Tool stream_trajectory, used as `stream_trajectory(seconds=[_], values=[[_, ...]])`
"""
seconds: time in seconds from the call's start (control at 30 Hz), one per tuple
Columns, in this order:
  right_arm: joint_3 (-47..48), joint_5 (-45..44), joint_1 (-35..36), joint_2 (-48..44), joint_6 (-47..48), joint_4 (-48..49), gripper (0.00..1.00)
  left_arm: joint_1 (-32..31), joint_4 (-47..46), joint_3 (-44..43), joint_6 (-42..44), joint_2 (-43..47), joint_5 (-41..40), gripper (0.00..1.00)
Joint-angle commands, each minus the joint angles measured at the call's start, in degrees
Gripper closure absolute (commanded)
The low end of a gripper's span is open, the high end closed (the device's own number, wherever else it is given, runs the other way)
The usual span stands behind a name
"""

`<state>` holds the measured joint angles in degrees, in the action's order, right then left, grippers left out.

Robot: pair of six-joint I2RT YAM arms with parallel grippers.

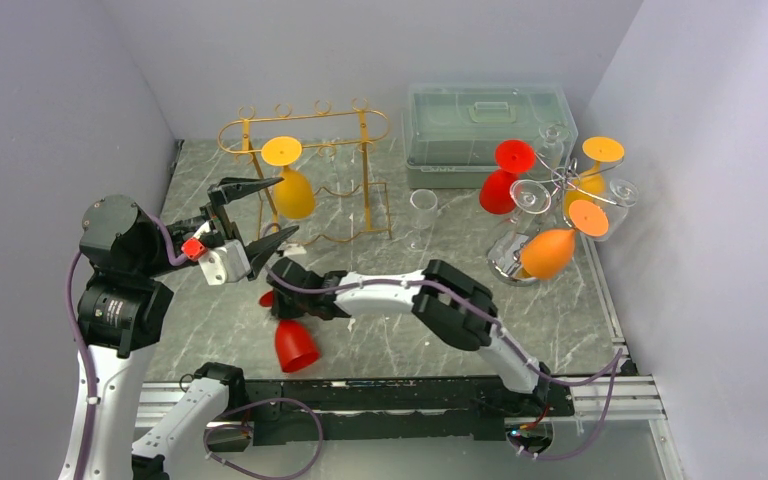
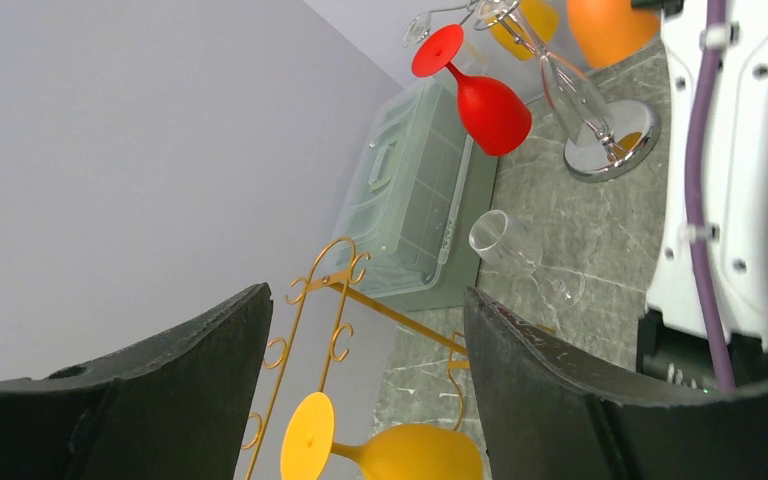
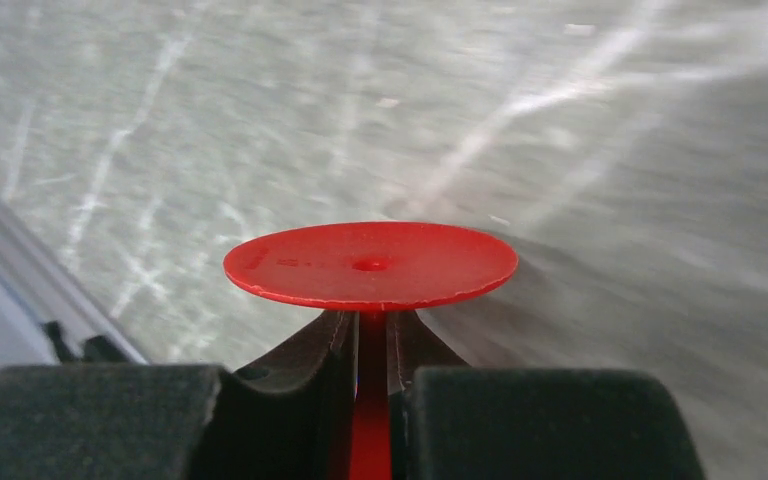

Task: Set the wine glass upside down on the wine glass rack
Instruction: Pick up the wine glass at the center of the board.

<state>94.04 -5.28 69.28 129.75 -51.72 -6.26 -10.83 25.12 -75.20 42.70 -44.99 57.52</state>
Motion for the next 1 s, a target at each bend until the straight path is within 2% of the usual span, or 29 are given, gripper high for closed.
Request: stream_trajectory(seconds=[0.0,0.27,0.33,0.47,0.53,0.77,0.9,0.97], values=[[-9.2,-9.0,-1.2,-11.2,11.2,-1.7,0.96,0.0,-0.4,0.0,0.6,0.1,0.4,0.25],[-33.8,-18.9,-0.2,-30.3,26.1,1.0,0.99,0.0,-0.4,0.0,0.6,0.1,0.4,0.25],[-39.7,-23.0,-0.1,-36.5,29.0,5.4,1.00,0.0,-0.4,0.0,0.6,0.1,0.4,0.25],[-46.5,-30.8,-0.1,-42.7,34.8,23.0,1.00,0.0,-0.4,0.0,0.6,0.1,0.4,0.25],[-46.7,-33.2,-0.1,-42.0,36.8,30.1,1.00,0.0,-0.4,0.0,0.6,0.1,0.4,0.25],[-39.4,-38.0,-0.1,-33.5,43.3,45.6,1.00,0.0,-0.4,0.0,0.6,0.1,0.4,0.25],[-42.2,-37.2,0.1,-29.0,52.6,62.6,1.00,0.0,-0.4,0.0,0.6,0.1,0.4,0.25],[-45.4,-35.5,0.1,-27.2,56.7,72.5,0.89,0.0,-0.4,0.0,0.6,0.1,0.4,0.25]])
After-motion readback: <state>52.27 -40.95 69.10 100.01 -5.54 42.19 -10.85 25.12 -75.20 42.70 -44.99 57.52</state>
